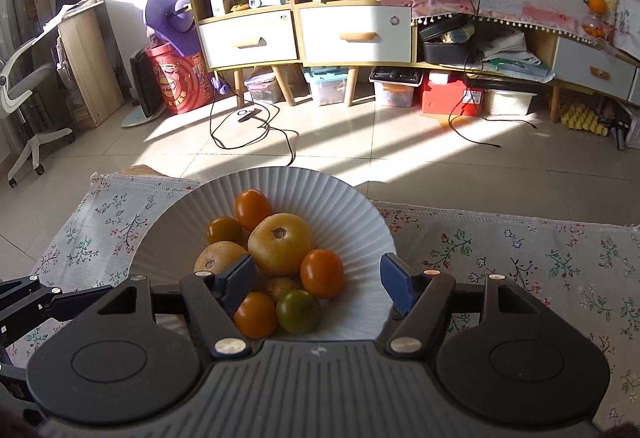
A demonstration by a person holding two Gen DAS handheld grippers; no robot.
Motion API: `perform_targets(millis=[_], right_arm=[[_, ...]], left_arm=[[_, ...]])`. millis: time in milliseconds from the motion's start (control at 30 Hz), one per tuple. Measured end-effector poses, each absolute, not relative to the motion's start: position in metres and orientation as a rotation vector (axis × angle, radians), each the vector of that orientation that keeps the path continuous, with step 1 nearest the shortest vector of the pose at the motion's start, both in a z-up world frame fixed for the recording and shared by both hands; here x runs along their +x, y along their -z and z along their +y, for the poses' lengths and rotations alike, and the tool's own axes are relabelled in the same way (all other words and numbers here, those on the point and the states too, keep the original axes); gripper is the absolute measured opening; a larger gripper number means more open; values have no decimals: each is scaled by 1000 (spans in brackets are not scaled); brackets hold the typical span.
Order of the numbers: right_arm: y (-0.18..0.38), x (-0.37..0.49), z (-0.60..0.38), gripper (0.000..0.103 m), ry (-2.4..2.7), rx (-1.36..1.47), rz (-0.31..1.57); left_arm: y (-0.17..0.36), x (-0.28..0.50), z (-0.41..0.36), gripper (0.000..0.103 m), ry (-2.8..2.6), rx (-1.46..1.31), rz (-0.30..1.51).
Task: Organize fruits
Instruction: 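Withdraw both open tools from the bowl back toward the fruit pile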
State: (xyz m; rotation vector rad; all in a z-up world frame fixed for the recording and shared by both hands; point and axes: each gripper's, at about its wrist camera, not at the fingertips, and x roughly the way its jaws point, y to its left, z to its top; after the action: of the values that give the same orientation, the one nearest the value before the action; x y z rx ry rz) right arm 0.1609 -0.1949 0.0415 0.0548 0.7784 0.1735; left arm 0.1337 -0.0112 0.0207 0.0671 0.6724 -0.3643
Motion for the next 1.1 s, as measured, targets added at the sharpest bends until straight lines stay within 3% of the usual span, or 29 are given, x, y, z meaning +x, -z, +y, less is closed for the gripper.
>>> perform_targets(millis=[200, 1100], right_arm=[[-47, 146, -194, 74, -174, 68, 775], [-43, 78, -189, 89, -149, 39, 809]], left_arm=[[-27, 122, -5, 74, 354, 50, 668], [-25, 76, 10, 90, 331, 78, 751]])
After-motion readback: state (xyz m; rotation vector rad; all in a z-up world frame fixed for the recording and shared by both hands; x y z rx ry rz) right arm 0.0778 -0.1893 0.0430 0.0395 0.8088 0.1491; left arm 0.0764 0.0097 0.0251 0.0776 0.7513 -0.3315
